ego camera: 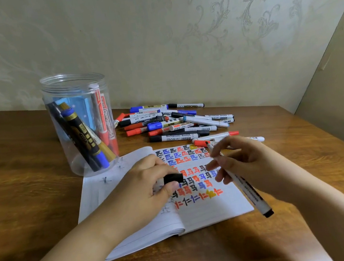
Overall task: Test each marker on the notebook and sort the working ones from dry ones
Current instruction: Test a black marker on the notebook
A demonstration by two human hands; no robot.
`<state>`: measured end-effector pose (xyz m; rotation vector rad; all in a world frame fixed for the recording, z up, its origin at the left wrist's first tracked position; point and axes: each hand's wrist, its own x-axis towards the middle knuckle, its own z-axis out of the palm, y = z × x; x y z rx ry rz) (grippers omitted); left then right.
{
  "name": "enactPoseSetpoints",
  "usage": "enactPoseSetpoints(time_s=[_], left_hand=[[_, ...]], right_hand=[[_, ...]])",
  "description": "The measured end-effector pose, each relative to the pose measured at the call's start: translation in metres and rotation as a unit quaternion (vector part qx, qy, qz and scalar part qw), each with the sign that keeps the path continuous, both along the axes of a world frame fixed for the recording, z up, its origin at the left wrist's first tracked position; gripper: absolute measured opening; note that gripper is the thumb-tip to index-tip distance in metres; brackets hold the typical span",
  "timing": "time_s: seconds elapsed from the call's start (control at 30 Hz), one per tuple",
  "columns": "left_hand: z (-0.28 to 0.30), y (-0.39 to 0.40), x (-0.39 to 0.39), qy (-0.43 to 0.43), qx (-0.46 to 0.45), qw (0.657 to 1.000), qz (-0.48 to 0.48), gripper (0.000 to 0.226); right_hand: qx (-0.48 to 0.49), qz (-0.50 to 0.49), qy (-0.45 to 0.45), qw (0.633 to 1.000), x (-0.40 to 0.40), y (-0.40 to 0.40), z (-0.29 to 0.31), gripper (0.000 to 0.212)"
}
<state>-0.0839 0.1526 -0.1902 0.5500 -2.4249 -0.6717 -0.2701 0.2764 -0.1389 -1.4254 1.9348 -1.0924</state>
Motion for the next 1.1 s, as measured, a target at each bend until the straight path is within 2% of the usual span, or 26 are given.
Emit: enactPoseSetpoints(time_s=[0.1,0.17,0.23,0.3,0.37,0.47,0.53,0.67,0.87,1.1], left_hand=[[-0.002,0.002,-0.002,0.014,-0.005,1.000,0.006,0.024],[-0.003,0.004,-0.003,0.016,-0.006,1.000,0.004,0.025],[-0.003,0.005,-0.003,0.016,-0.005,1.000,0.004,0.025],[-0.004,0.005,-0.003,0.014,-0.006,1.000,0.008,0.024],[-0.005,0.004,-0.003,0.011,-0.011,1.000,0.015,0.022],[-0.006,0.004,-0.003,0.004,-0.012,1.000,0.018,0.020],[-0.007,0.005,-0.003,0.000,-0.012,1.000,0.016,0.021],[-0.008,0.004,-0.002,-0.001,-0.008,1.000,0.012,0.020],[-0.009,0.004,-0.002,-0.007,-0.012,1.000,0.009,0.021],[-0.011,0.003,-0.004,-0.015,-0.005,1.000,0.008,0.023]], right_hand=[[-0.006,-0.004,-0.187,0.982,-0.012,0.004,-0.010,0.024],[-0.016,-0.016,-0.335,0.942,-0.017,0.007,-0.021,0.025],[-0.041,-0.028,-0.393,0.918,-0.019,0.009,-0.034,0.022],[-0.060,-0.019,-0.311,0.948,-0.020,0.011,-0.044,0.005],[-0.069,-0.023,-0.209,0.975,-0.021,0.012,-0.049,0.018],[-0.087,-0.055,-0.151,0.983,-0.020,0.011,-0.050,0.031],[-0.081,-0.080,-0.126,0.985,-0.020,0.009,-0.051,0.028],[-0.062,-0.108,-0.022,0.992,-0.019,0.008,-0.054,0.025],[-0.081,-0.122,0.057,0.988,-0.020,0.008,-0.058,0.031],[-0.065,-0.111,0.063,0.990,-0.023,0.007,-0.063,0.032]])
